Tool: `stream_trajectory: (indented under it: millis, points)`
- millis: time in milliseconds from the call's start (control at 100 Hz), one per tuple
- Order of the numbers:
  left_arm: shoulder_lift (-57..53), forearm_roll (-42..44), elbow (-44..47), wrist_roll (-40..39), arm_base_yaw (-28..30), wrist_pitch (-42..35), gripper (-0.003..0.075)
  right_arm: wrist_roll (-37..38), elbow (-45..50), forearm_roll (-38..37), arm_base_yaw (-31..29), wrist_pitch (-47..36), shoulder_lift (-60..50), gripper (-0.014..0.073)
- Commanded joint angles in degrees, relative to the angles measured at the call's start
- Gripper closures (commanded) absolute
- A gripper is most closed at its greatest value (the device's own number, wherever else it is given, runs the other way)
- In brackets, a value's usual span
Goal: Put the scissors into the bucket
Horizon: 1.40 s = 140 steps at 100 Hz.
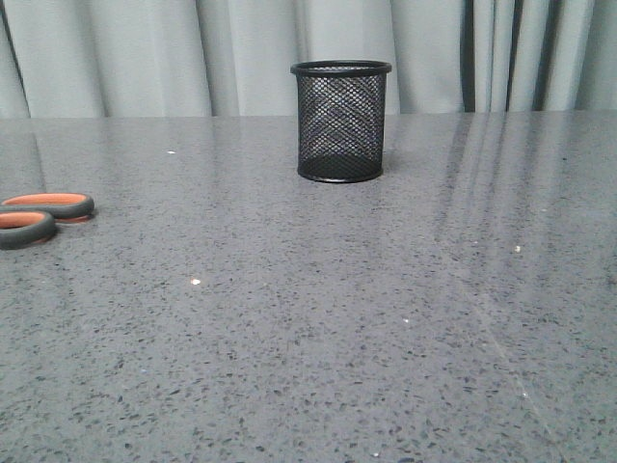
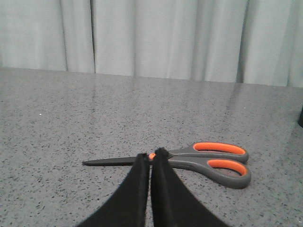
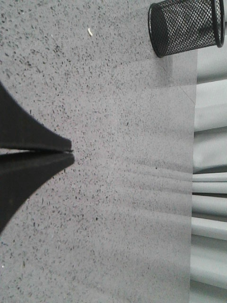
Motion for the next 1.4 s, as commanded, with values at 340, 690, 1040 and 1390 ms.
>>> stream_trajectory:
  millis: [340,690,1040,1390]
  points:
    - [-1.5,-0.3,2.3,-0.6,-0.5,-4.2,0.0740,-0.3,0.3,-0.5,-0.3,-4.3,-1.3,0.0639]
    - [-1.5,-0.3,2.3,-0.6,-0.5,-4.2,0.0740,-0.3,0.3,-0.5,-0.3,-4.3,-1.3,0.0639]
    - [-1.5,-0.3,2.3,-0.6,-0.5,-4.2,0.0740,-0.3,0.3,-0.5,-0.3,-7.5,-1.3,0.0639]
    - [-1.5,-0.3,2.3,-0.6,-0.5,-4.2,0.0740,-0.3,0.3,0.0,-0.3,-8.5,-1.3,0.0639]
